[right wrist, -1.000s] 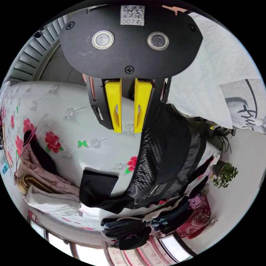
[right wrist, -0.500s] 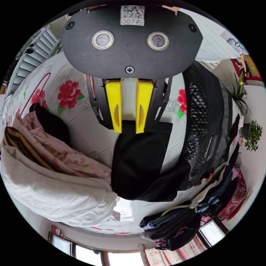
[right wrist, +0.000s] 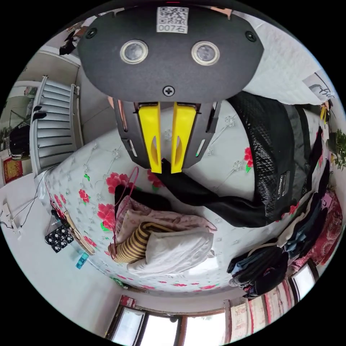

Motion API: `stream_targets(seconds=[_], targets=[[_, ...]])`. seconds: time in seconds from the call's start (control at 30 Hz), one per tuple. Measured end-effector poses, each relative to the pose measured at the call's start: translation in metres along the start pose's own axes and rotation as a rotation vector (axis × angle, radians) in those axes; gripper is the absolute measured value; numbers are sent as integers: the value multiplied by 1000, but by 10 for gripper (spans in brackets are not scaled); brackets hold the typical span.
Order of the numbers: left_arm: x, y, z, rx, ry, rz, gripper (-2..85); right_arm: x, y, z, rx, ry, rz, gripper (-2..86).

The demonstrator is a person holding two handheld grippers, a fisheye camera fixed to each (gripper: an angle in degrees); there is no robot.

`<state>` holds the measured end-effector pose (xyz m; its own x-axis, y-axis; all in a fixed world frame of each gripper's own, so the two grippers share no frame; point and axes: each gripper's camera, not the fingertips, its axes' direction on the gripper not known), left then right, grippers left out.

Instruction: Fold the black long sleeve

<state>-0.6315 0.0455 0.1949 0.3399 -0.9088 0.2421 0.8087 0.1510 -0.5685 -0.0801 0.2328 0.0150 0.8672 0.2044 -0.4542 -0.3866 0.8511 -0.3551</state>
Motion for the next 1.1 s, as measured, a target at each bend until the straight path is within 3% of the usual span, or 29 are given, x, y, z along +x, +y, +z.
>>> stream_targets(seconds=[0.13,0.3,0.43,0.6,0.73,0.83,0.93,1.0,1.1], targets=[[-13,-71,48,-19,-41,-57,102,-126,37,6,7,-242,-178,39],[-39,-114,98,-52,-96,-145,89,-277,66,39,-130,-265,-431,31],[-52,-122,116,-47,-53,-172,6,-356,96,78,-322,-206,-658,19],[-11,-115,88,120,201,-13,-8,-367,118,76,-218,-101,-706,6],[92,-91,34,265,430,269,-9,-348,113,76,-212,-150,-626,5],[203,-38,6,285,592,560,-9,-328,107,75,-211,-214,-554,6],[329,72,1,199,780,930,-8,-302,101,73,-211,-304,-452,8],[396,165,16,75,874,1151,-5,-283,97,70,-211,-342,-384,11],[468,389,89,-339,1084,1449,21,-240,94,52,-132,-365,-261,16]])
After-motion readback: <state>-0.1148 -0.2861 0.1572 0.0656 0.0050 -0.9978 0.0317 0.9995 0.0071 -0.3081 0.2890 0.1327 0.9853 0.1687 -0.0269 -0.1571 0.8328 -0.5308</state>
